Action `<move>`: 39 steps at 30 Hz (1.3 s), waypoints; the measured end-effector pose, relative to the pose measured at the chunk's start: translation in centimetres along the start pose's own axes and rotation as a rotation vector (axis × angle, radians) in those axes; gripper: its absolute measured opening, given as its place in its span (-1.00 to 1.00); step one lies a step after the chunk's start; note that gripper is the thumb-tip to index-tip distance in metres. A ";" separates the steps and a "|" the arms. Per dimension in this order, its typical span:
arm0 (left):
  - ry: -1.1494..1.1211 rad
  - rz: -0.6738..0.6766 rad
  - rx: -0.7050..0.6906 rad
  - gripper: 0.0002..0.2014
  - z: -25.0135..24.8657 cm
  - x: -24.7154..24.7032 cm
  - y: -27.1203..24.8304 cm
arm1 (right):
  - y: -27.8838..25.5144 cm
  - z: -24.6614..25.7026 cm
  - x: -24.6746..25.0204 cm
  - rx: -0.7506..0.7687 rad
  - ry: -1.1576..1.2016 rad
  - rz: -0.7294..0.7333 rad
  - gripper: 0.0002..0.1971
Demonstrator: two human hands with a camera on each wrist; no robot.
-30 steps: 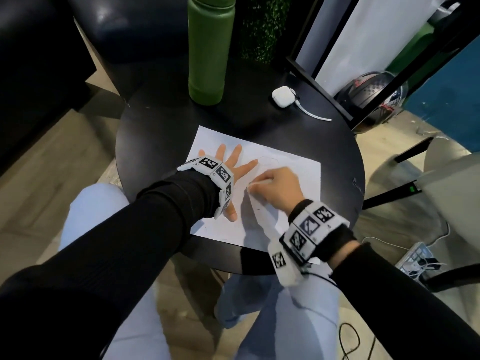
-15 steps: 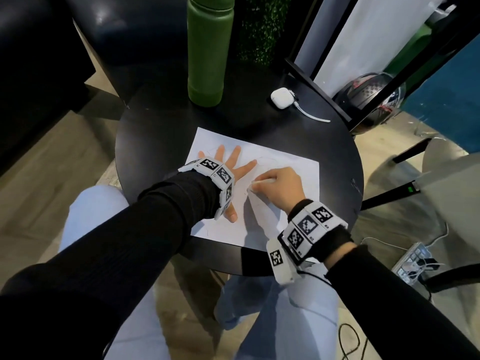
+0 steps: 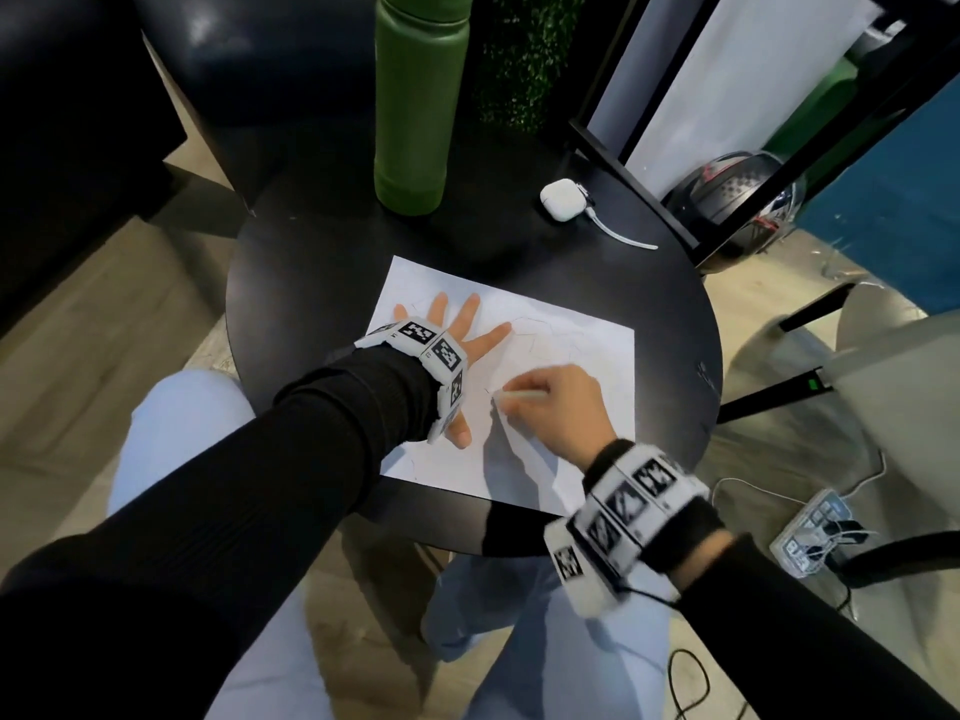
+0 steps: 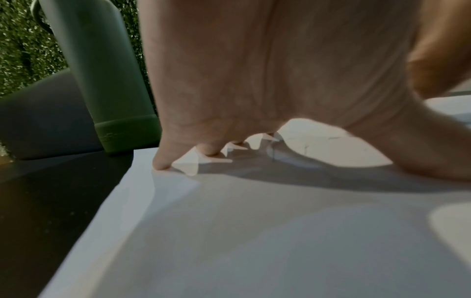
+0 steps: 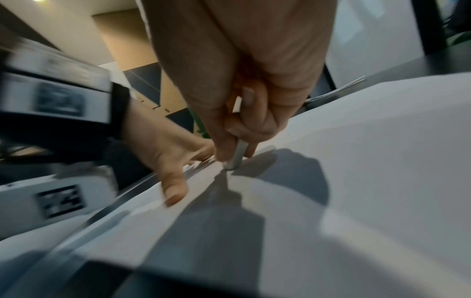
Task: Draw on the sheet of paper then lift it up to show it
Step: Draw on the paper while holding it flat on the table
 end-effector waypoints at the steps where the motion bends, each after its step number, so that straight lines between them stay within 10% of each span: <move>1: 0.000 -0.006 0.003 0.40 0.1 -0.1 0.1 | -0.7 -0.3 -0.1 -0.009 -0.021 0.046 -0.89; 10: -0.003 -0.029 0.002 0.40 0.1 -0.3 0.2 | 2.1 0.5 0.7 -0.047 0.084 -0.073 -0.88; 17: -0.015 -0.024 0.001 0.39 0.3 -0.2 0.1 | -0.8 0.2 -0.7 -0.020 -0.047 0.144 -0.88; 23: -0.036 -0.063 -0.009 0.41 0.2 -0.3 0.0 | 3.3 1.7 0.0 -0.028 0.052 -0.109 -0.88; 29: -0.047 -0.082 -0.002 0.48 0.6 -0.8 0.5 | 0.1 0.8 -1.8 0.023 -0.063 0.122 -0.88; 35: -0.061 -0.093 -0.023 0.41 0.5 -0.5 -0.1 | 3.6 2.3 -0.3 -0.012 0.043 -0.095 -0.94; 39: -0.045 -0.108 -0.011 0.40 0.4 -0.6 0.0 | 0.6 1.0 -1.5 -0.002 -0.004 0.038 -0.88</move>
Point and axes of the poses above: each hand's wrist, its own y-axis towards the middle knuckle, its own x-axis out of the back of the hand, z = x × y, the point moved 4 cm from there along y, towards the middle knuckle, and after that the axes turned 12 degrees about y, right-handed, at the moved point
